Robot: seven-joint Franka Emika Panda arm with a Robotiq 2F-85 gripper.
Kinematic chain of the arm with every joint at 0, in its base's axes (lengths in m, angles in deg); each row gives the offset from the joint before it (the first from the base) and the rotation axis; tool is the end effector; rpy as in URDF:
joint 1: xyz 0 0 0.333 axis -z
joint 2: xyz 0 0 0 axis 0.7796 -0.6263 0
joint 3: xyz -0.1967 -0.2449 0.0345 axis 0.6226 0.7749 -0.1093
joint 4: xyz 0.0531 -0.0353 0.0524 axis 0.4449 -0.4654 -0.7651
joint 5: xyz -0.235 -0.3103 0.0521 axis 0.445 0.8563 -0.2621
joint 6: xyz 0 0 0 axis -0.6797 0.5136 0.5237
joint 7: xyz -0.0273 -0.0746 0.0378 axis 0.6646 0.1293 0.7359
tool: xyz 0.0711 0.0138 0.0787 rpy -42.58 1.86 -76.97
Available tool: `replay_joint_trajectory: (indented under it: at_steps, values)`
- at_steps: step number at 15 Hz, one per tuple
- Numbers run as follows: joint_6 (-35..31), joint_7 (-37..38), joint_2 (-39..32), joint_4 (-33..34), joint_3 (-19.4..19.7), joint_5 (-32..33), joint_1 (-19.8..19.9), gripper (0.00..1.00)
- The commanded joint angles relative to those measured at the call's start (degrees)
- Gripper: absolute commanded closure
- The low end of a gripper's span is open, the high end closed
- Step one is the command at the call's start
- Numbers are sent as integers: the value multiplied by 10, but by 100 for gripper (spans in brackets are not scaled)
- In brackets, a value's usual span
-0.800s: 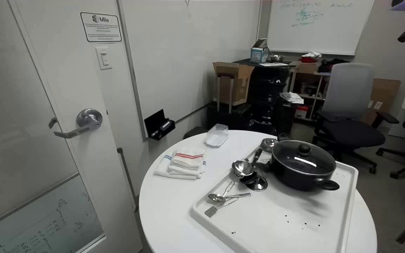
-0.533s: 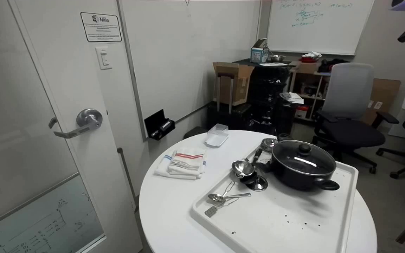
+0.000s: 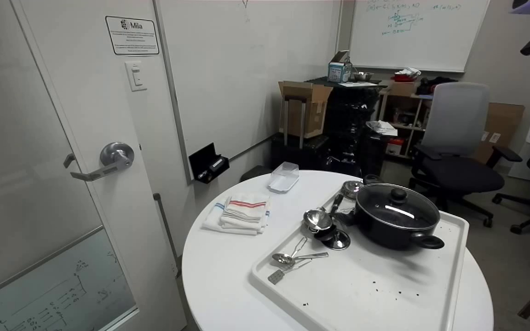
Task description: Remove the lid from the pot
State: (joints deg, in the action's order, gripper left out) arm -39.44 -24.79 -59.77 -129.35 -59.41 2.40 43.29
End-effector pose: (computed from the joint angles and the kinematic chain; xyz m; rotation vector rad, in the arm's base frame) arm 0.3840 0.1350 0.4254 -2.9497 0.2416 0.1477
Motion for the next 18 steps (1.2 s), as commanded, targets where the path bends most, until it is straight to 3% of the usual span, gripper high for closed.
replay_joint_trajectory:
  at_steps: [1, 7, 13, 18]
  values:
    - [-3, 7, -9, 6, -3, 2, 6, 0]
    - [-57, 33, -68, 23, -3, 23, 32, 0]
    - [-177, 114, -178, 57, 6, 87, 73, 0]
    - [-275, 206, -282, 105, 42, 155, 90, 0]
